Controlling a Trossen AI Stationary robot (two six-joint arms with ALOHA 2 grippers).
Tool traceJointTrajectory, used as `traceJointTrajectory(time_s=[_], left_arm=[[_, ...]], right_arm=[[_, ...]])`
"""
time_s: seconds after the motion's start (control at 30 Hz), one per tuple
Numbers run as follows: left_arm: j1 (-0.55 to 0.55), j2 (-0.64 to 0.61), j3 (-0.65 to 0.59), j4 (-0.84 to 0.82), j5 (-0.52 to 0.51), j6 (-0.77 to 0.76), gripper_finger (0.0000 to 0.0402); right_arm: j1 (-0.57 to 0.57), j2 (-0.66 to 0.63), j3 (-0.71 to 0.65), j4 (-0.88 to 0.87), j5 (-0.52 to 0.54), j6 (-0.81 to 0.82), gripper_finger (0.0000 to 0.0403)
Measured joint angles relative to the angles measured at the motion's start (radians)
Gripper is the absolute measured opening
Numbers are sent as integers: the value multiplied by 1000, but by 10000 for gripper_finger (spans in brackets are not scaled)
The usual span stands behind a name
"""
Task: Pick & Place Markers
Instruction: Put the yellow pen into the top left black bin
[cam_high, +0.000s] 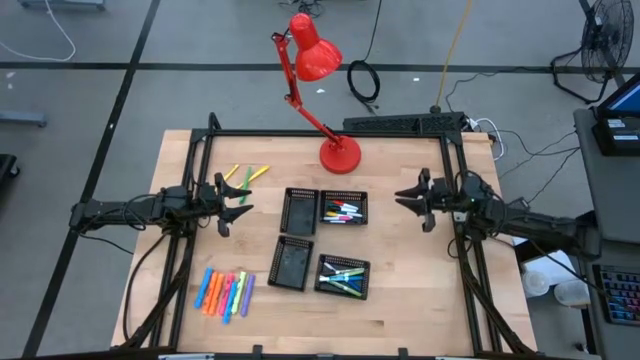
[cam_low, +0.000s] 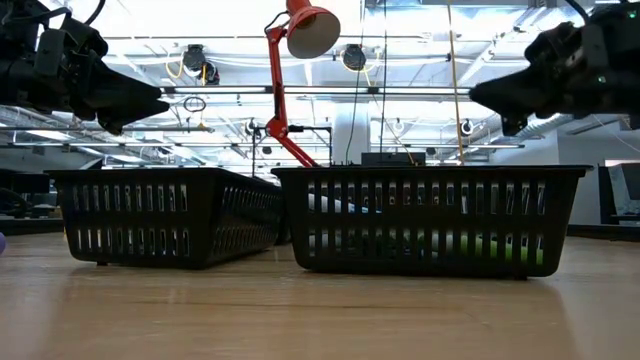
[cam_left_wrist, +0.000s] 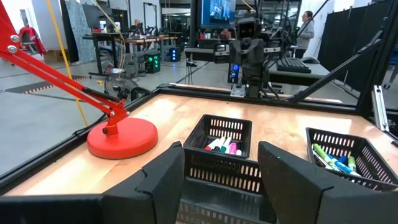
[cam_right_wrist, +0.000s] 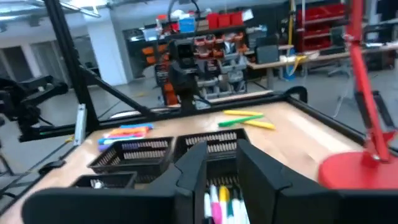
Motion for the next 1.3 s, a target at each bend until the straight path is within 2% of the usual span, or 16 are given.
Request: traceJointTrajectory(time_s=[0.27,0.5,0.7,0.97,1.3], left_arm=[[0,0,0,0,0,0,209],[0,0,0,0,0,0,209],[0,0,0,0,0,0,209],[0,0,0,0,0,0,209],[0,0,0,0,0,0,209]], right_arm=[[-12,-53,-57,-1,4,-122,77],[-12,-71,-61,-4,-1,-121,77],[-11,-142,-62,-119,-131,-109,77],[-11,-152,-63,-148,-128,-209,77],[-11,-151,-64,-149,-128,-206,77]])
